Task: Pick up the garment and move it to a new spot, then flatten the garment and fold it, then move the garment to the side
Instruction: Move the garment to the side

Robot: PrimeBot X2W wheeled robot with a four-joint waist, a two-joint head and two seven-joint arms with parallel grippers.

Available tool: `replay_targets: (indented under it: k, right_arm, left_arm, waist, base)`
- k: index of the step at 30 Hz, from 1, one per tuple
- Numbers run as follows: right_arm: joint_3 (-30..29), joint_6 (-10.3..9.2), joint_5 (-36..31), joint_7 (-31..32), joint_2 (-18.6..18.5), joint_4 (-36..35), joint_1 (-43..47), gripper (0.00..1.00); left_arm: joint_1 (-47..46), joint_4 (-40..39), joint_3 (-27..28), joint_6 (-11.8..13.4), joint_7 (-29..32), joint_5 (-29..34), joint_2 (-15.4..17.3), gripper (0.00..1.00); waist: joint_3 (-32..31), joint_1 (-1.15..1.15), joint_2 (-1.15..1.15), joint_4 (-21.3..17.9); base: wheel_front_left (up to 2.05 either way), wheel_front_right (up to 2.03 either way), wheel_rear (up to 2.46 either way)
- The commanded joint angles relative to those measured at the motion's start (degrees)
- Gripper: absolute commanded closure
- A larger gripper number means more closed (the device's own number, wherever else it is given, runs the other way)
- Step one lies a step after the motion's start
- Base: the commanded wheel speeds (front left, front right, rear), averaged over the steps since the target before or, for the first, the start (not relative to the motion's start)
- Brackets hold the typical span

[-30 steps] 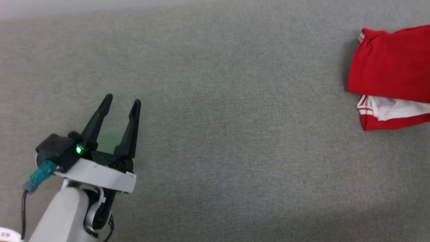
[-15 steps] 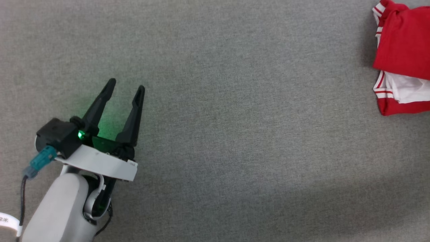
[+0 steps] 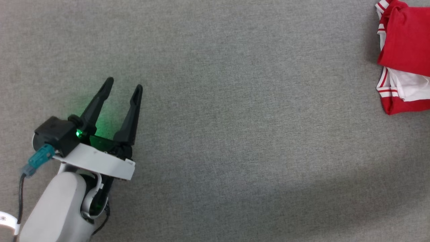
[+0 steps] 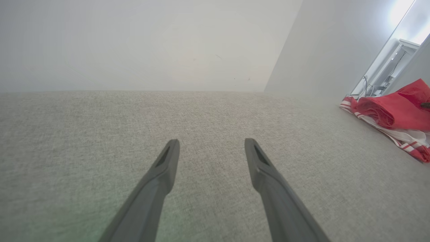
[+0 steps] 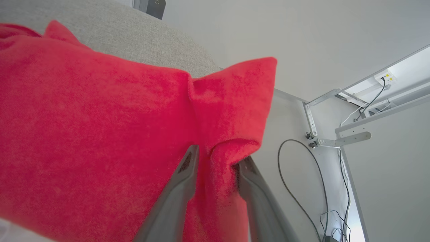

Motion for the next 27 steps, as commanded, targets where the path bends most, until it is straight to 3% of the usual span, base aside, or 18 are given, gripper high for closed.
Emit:
replay_targets:
  k: [1, 16, 27]
  right_arm:
    - [0.45, -0.06, -0.33, -0.77, 0.46, 0.79, -0.98, 0.00]
    - [2.48, -0.06, 0.57, -7.15, 1.67, 5.82, -3.88, 0.00]
    - [5.41, -0.06, 3.88, -9.68, 5.00, 2.97, -1.04, 0.00]
  left_arm:
    - [-0.46, 0.14, -0.02, -0.23, 0.07, -0.26, 0.17, 0.00]
    - [1.66, 1.17, 1.42, -0.23, 0.06, -0.43, -0.69, 0.00]
    - [6.84, 1.30, 4.89, -0.23, 0.06, 0.17, -2.50, 0.00]
  waist:
    - [-0.21, 0.00, 0.00, -0.20]
    - [-4.30, 0.00, 0.00, 0.45]
    - [-11.17, 0.00, 0.00, 3.54]
  base:
    - [0.00, 0.00, 0.00]
    - [0.00, 0.00, 0.00]
    - [0.00, 0.00, 0.00]
